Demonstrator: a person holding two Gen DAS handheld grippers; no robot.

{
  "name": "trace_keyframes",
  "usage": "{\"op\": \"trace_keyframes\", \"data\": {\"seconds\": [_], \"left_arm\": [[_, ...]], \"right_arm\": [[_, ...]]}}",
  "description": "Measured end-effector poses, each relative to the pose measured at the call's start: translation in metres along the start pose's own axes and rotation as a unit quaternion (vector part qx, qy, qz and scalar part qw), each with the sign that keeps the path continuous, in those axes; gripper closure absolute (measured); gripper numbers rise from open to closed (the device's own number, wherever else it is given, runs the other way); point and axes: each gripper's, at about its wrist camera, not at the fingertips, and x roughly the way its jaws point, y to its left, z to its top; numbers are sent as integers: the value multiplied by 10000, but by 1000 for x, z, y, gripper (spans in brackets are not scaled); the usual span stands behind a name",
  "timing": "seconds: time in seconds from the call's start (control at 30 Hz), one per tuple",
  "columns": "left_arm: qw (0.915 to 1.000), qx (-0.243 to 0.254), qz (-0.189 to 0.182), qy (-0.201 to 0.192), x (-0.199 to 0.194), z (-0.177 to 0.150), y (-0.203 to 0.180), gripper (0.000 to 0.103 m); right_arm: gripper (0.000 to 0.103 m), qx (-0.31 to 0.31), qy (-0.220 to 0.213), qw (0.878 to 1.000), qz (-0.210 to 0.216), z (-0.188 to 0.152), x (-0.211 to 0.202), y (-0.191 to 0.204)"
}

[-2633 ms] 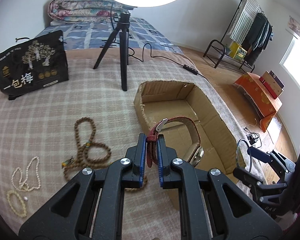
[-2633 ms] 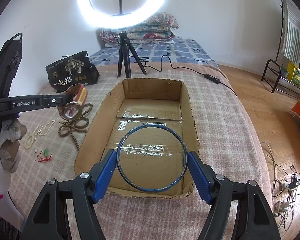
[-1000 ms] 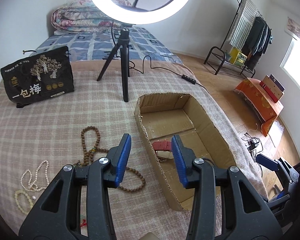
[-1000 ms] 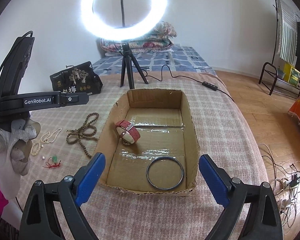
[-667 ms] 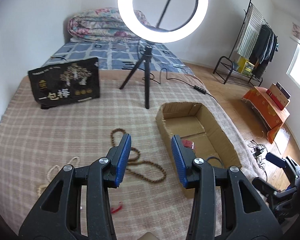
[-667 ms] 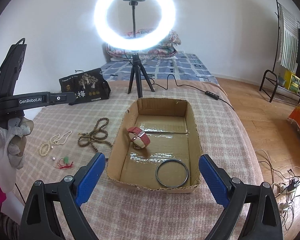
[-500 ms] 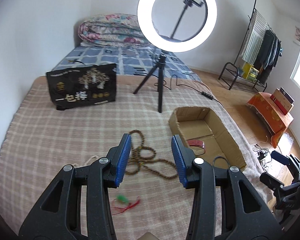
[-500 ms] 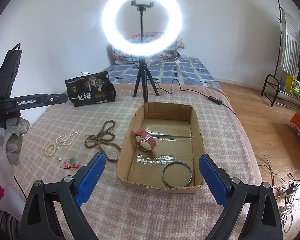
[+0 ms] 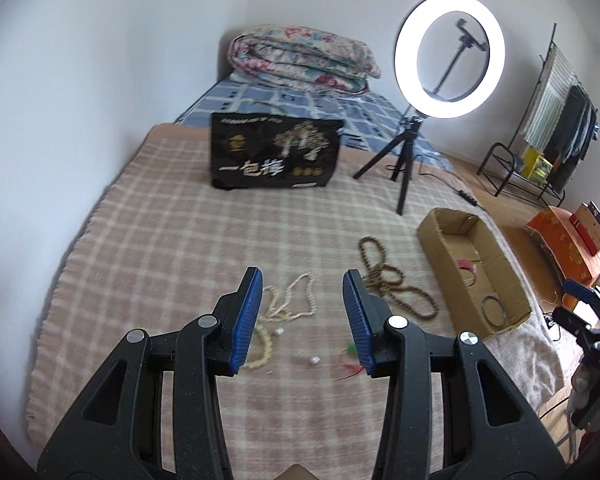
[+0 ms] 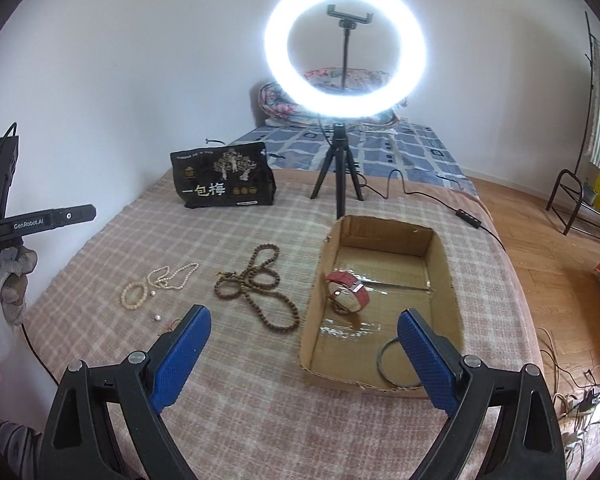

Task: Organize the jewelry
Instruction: 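Move the left tool to the cream bead bracelet while the right tool approaches the brown prayer beads, then close the left tool on the cream bracelet while the right tool grasps the brown prayer beads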

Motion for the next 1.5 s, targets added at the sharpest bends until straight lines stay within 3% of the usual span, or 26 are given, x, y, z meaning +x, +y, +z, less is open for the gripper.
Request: {"op": "trace_keyframes", "data": {"seconds": [0.33,0.8,1.1,1.33,1.5], "left_arm": [[9980,-321,297,455,22,-36,58,61],[9934,-479,188,1022,75,-67,73,61],[9905,-528,109,1268,101,-77,79,61],[9890,-548,64,1373,115,-80,84,61],[9886,-556,33,1401,123,-80,84,61]], "right_arm": [[6,-190,325,9991,184,14,50,29],[6,-401,948,9942,325,28,139,63],[7,-554,1588,9840,583,37,200,80],[30,-775,2123,9726,546,22,238,83],[38,-915,2224,9697,424,19,251,84]]}}
